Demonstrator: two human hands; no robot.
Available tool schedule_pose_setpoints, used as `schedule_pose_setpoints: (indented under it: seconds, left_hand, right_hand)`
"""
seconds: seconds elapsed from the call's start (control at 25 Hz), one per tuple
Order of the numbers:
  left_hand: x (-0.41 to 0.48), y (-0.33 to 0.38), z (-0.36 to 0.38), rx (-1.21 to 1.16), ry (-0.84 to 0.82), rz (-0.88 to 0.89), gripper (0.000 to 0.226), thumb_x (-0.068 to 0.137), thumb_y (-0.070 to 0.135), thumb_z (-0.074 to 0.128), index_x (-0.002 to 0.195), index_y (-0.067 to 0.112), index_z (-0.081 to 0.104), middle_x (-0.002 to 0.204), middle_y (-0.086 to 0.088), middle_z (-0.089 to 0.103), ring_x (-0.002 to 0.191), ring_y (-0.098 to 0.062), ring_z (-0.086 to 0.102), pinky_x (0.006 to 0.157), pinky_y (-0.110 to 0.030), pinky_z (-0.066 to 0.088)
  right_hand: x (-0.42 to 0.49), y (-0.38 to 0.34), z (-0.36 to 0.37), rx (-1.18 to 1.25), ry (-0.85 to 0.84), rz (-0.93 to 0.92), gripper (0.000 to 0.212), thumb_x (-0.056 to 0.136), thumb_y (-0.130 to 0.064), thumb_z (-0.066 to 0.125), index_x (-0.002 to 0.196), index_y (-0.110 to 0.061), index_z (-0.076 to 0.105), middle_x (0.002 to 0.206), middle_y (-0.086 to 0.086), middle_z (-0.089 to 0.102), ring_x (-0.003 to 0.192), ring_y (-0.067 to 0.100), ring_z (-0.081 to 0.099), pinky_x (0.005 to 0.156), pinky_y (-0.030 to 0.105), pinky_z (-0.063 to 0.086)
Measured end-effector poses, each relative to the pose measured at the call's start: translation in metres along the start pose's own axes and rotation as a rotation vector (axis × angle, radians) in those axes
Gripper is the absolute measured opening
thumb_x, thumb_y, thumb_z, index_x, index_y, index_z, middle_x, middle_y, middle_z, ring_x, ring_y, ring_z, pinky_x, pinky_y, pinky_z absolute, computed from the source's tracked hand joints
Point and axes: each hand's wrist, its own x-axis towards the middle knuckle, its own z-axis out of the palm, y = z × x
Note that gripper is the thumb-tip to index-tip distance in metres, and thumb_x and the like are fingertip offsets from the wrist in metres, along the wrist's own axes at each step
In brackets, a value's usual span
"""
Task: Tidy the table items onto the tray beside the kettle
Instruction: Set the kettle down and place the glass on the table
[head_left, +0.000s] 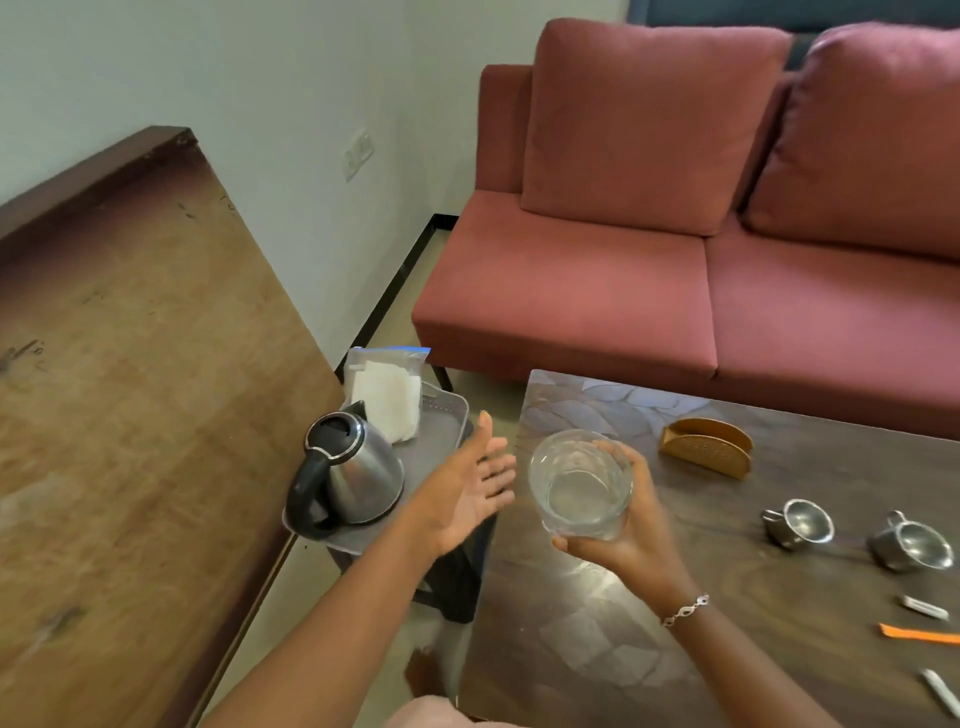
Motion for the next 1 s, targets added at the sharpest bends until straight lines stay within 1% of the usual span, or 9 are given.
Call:
schedule_pose_setpoints:
  seconds: [0.04, 0.08, 0.2, 0.36, 0.44, 0.6, 0.72, 0.88, 1.0]
  left_hand:
    - [-0.002, -0.002, 0.010, 0.008, -0.075, -0.035, 0.102, 0.063, 0.067, 0.065, 0.139, 0.007, 0.034, 0.144, -0.019, 0.039, 0.132, -0.031, 0.040, 0.111, -0.045, 0.032]
    - [-0.005, -0.004, 0.020, 0.019, -0.136, -0.065, 0.102, 0.057, 0.066, 0.071, 0.135, 0.007, 0.041, 0.137, -0.018, 0.048, 0.125, -0.030, 0.048, 0.106, -0.044, 0.039]
    - [-0.009, -0.010, 0.036, 0.045, -0.192, -0.123, 0.076, 0.061, 0.052, 0.077, 0.121, 0.011, 0.056, 0.119, -0.015, 0.062, 0.108, -0.027, 0.059, 0.088, -0.037, 0.049]
    - [-0.007, -0.008, 0.040, 0.065, -0.185, -0.157, 0.051, 0.065, 0.035, 0.074, 0.108, 0.012, 0.062, 0.104, -0.012, 0.068, 0.093, -0.023, 0.065, 0.075, -0.034, 0.056]
    - [-0.005, -0.006, 0.041, 0.082, -0.177, -0.160, 0.047, 0.066, 0.033, 0.073, 0.106, 0.011, 0.062, 0.104, -0.013, 0.068, 0.094, -0.025, 0.064, 0.079, -0.037, 0.054]
    - [-0.003, -0.008, 0.043, 0.119, -0.164, -0.161, 0.052, 0.064, 0.033, 0.078, 0.107, 0.008, 0.060, 0.107, -0.017, 0.063, 0.099, -0.029, 0.059, 0.087, -0.041, 0.050]
    - [0.001, -0.011, 0.043, 0.129, -0.170, -0.162, 0.051, 0.063, 0.032, 0.072, 0.106, 0.008, 0.060, 0.107, -0.017, 0.064, 0.100, -0.030, 0.060, 0.086, -0.042, 0.051]
    - [0.008, -0.016, 0.046, 0.153, -0.196, -0.182, 0.052, 0.062, 0.032, 0.073, 0.106, 0.008, 0.059, 0.106, -0.017, 0.066, 0.099, -0.029, 0.062, 0.083, -0.039, 0.054]
    - [0.013, -0.025, 0.053, 0.188, -0.213, -0.195, 0.053, 0.060, 0.033, 0.074, 0.105, 0.009, 0.060, 0.104, -0.015, 0.066, 0.098, -0.028, 0.062, 0.090, -0.042, 0.051]
  right_hand:
    - [-0.003, 0.000, -0.003, -0.004, 0.014, 0.007, 0.088, 0.049, -0.038, 0.083, 0.120, -0.039, 0.032, 0.117, -0.038, 0.046, 0.110, -0.008, 0.049, 0.082, 0.002, 0.040]
    - [-0.005, 0.000, -0.006, -0.005, 0.028, 0.018, 0.087, 0.049, -0.038, 0.083, 0.120, -0.041, 0.032, 0.117, -0.036, 0.046, 0.110, -0.007, 0.050, 0.082, 0.002, 0.041]
    - [-0.011, 0.000, -0.011, -0.007, 0.077, 0.038, 0.088, 0.048, -0.040, 0.083, 0.119, -0.045, 0.032, 0.118, -0.027, 0.050, 0.110, -0.004, 0.052, 0.082, 0.005, 0.043]
    - [-0.015, -0.004, -0.011, -0.007, 0.121, 0.069, 0.087, 0.048, -0.039, 0.083, 0.118, -0.043, 0.032, 0.115, -0.024, 0.052, 0.107, -0.007, 0.052, 0.079, 0.003, 0.043]
    - [-0.017, -0.006, -0.010, -0.003, 0.131, 0.087, 0.088, 0.047, -0.037, 0.084, 0.118, -0.040, 0.032, 0.115, -0.023, 0.052, 0.107, -0.008, 0.053, 0.078, 0.003, 0.043]
    - [-0.020, -0.012, -0.015, -0.034, 0.080, 0.128, 0.094, 0.049, -0.031, 0.086, 0.124, -0.033, 0.029, 0.123, -0.017, 0.046, 0.110, -0.013, 0.047, 0.083, 0.003, 0.041]
    - [-0.023, -0.022, -0.022, -0.090, 0.063, 0.150, 0.103, 0.051, -0.035, 0.087, 0.133, -0.023, 0.027, 0.132, -0.011, 0.044, 0.119, -0.003, 0.045, 0.095, 0.013, 0.039]
    - [-0.025, -0.038, -0.032, -0.267, 0.055, 0.106, 0.100, 0.059, -0.037, 0.083, 0.138, -0.020, 0.023, 0.143, -0.003, 0.035, 0.130, 0.008, 0.037, 0.106, 0.026, 0.035]
    - [-0.027, -0.041, -0.043, -0.497, -0.020, 0.085, 0.099, 0.064, -0.036, 0.080, 0.141, -0.019, 0.020, 0.144, -0.003, 0.029, 0.131, 0.009, 0.032, 0.107, 0.027, 0.034]
